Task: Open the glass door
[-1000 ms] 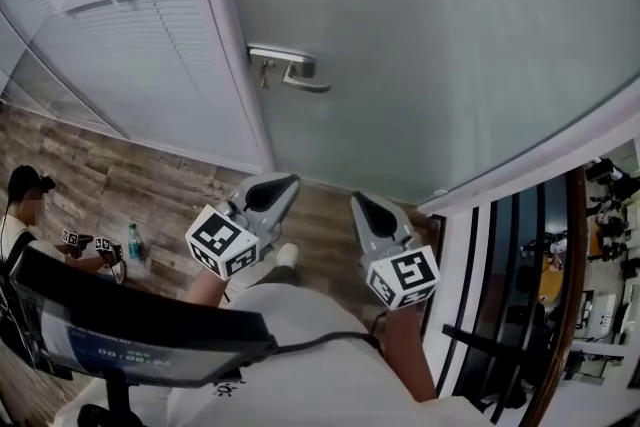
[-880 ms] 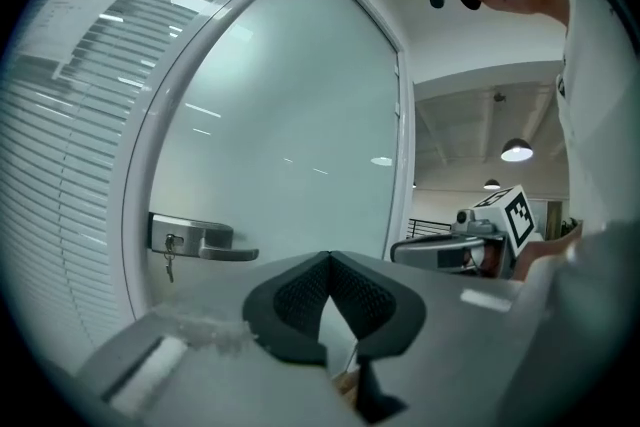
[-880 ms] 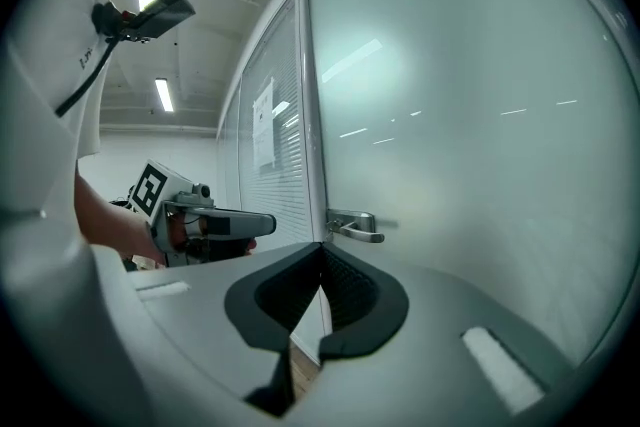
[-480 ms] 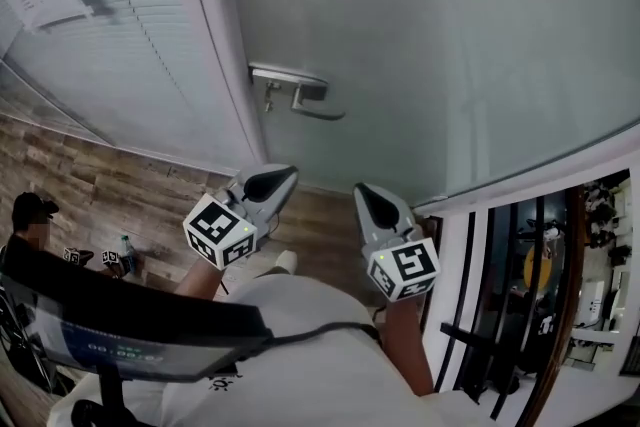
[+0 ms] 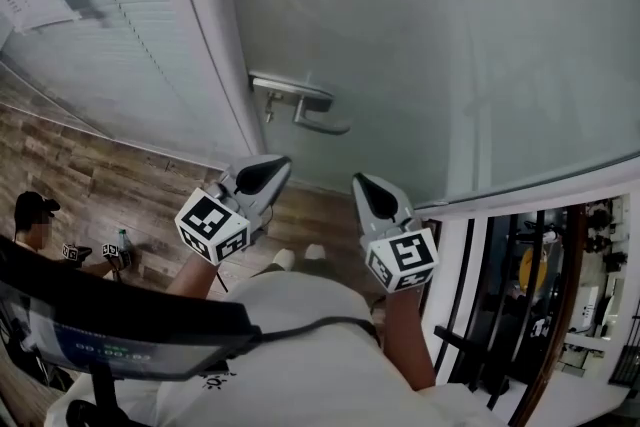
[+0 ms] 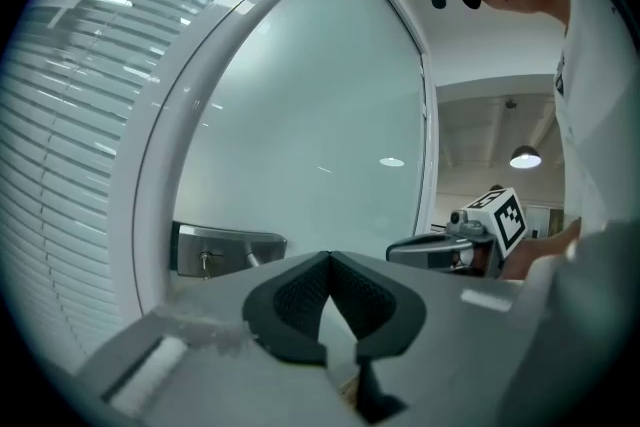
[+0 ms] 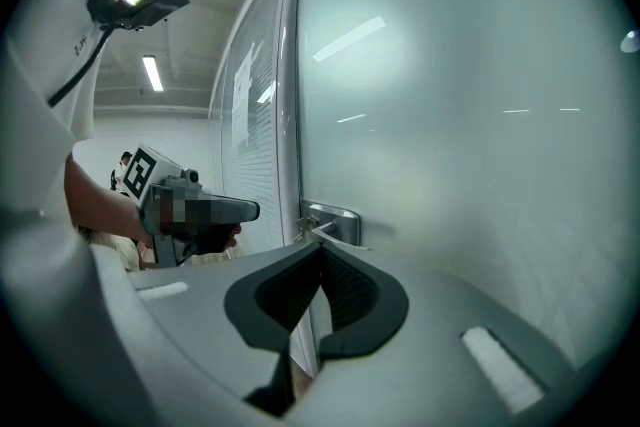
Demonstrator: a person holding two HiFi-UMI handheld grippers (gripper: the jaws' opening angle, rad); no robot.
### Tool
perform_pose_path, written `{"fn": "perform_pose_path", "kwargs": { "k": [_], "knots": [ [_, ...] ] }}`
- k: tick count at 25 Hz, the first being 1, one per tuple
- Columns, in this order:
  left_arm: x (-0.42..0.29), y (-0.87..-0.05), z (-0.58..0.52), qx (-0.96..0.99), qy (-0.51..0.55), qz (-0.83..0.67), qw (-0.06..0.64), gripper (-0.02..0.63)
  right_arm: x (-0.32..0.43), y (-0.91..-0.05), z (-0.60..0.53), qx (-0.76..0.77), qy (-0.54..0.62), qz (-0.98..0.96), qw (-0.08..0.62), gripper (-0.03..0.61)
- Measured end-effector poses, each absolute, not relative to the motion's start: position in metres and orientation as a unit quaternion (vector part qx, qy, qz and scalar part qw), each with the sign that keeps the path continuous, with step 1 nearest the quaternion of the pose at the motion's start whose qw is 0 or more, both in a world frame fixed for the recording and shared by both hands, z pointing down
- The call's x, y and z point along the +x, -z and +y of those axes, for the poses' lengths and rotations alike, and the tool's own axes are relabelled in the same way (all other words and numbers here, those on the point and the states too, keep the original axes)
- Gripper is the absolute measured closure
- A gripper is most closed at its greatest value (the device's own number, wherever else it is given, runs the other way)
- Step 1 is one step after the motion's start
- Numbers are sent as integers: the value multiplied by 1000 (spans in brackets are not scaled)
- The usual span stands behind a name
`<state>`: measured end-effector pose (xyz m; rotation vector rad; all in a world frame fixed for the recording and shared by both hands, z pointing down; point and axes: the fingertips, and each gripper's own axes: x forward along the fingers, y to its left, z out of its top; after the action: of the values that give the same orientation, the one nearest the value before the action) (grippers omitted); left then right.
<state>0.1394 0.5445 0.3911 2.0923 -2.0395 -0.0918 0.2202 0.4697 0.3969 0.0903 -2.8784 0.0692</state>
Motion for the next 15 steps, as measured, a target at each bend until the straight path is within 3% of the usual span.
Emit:
{"fn": "perform_pose_path", "kwargs": {
  "k": [10,15],
  "knots": [
    [135,-396,543,672,19,-733,108,611,163,-414,446,-11,115,-977,180,563],
    [140,-396,548,649,8,-752,111,611,138,-422,447,-45,191,-960,200,457]
  ]
}}
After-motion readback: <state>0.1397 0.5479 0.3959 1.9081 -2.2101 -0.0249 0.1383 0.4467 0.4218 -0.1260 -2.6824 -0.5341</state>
